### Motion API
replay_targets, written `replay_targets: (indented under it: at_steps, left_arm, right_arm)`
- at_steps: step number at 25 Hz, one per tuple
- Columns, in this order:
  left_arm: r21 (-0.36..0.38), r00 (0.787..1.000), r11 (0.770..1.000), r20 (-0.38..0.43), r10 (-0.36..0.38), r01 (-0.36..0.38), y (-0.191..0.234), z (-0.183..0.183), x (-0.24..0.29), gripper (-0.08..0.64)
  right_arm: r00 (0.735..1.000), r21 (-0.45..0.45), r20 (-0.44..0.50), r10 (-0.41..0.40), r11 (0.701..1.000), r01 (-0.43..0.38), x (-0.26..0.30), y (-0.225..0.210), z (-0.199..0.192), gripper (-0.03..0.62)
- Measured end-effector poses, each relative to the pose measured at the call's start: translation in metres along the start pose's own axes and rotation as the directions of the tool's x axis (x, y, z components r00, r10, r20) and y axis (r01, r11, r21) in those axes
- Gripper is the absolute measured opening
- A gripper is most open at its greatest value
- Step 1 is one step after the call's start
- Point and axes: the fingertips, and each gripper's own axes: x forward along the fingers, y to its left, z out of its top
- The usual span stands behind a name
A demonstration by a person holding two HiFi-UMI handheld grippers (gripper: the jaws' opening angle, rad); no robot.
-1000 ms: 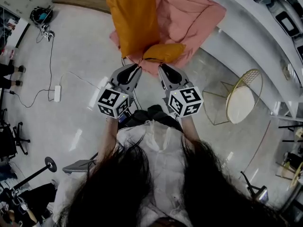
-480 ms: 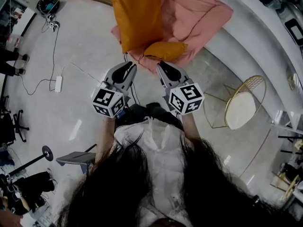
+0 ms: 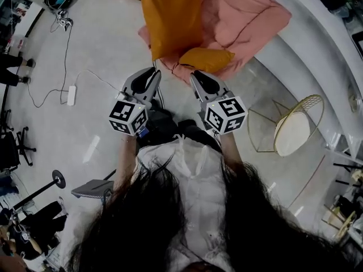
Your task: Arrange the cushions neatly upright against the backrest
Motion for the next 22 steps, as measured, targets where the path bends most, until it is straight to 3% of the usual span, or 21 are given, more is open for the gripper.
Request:
replay_targets:
  at_steps: [10, 22]
  left_arm:
    - [0.042, 0.991, 0.99, -0.037, -0.131, 0.132, 0.107, 0.023, 0.026, 0.074]
    - [0.037, 0.966, 0.966, -0.058, -0.252, 0.254, 0.208, 0.033, 0.029, 0.074]
  right_arm:
    - [0.994, 0.032, 0.033, -0.106, 0.994, 0.105, 0.103, 0.012, 0.03, 0.06]
    - [0.973, 0.049, 0.041, -0.228, 0.973, 0.226, 0.193, 0.036, 0.034, 0.06]
